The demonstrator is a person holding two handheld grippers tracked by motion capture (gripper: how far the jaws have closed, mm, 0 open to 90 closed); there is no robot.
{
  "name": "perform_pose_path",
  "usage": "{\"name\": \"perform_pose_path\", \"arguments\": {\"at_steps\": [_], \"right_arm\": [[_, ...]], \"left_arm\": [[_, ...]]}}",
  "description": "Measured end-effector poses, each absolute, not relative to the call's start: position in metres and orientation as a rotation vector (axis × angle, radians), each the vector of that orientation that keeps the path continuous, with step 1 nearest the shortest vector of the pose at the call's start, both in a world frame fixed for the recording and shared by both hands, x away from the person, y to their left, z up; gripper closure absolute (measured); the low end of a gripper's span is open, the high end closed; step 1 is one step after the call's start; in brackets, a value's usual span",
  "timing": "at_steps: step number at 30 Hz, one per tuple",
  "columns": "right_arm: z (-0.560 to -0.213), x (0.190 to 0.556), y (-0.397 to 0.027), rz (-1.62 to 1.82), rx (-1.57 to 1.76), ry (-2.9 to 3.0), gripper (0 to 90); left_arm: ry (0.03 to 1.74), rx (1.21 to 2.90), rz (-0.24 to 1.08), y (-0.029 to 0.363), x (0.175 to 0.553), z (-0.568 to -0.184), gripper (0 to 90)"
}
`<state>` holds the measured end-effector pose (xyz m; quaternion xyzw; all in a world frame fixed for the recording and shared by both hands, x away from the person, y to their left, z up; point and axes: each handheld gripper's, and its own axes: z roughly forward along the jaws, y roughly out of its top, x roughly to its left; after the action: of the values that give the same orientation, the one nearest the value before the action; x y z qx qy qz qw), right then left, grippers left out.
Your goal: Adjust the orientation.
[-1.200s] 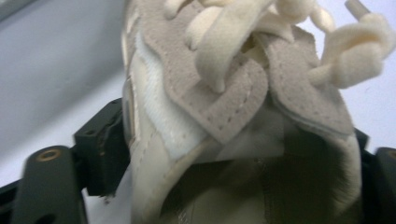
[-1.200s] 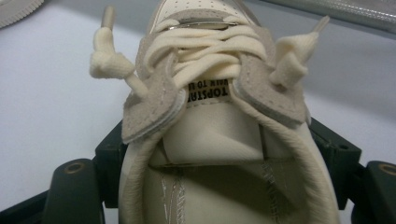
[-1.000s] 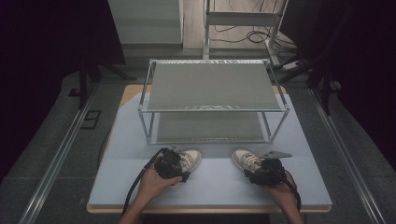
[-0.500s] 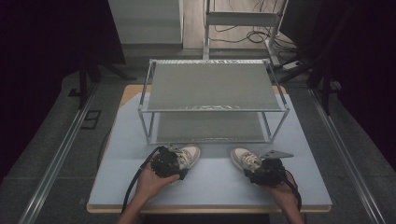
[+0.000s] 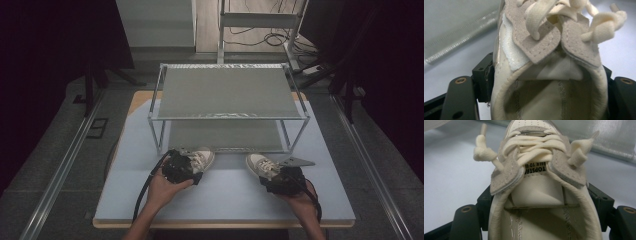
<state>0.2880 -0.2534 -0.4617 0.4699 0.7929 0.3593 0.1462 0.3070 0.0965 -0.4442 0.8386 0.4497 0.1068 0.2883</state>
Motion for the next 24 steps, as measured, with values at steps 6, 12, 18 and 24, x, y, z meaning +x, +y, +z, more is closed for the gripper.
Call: {"name": "perform_pose_path", "arguments": {"at_steps": [6,12,18,24], "right_arm": [[-0.453,0.298,-0.248,1.050,1.347,2.263,27.9],[-0.450,0.307,-0.243,1.054,1.346,2.263,27.9],[-0.447,0.318,-0.235,1.036,1.354,2.264,27.9],[-0.446,0.330,-0.226,1.021,1.364,2.255,27.9]], "left_arm": [[1.207,2.231,0.292,0.089,0.318,-0.441,26.8],[1.214,2.228,0.309,0.080,0.329,-0.439,26.7],[1.213,2.249,0.302,0.073,0.339,-0.438,26.7],[1.209,2.255,0.322,0.068,0.350,-0.437,26.8]]}}
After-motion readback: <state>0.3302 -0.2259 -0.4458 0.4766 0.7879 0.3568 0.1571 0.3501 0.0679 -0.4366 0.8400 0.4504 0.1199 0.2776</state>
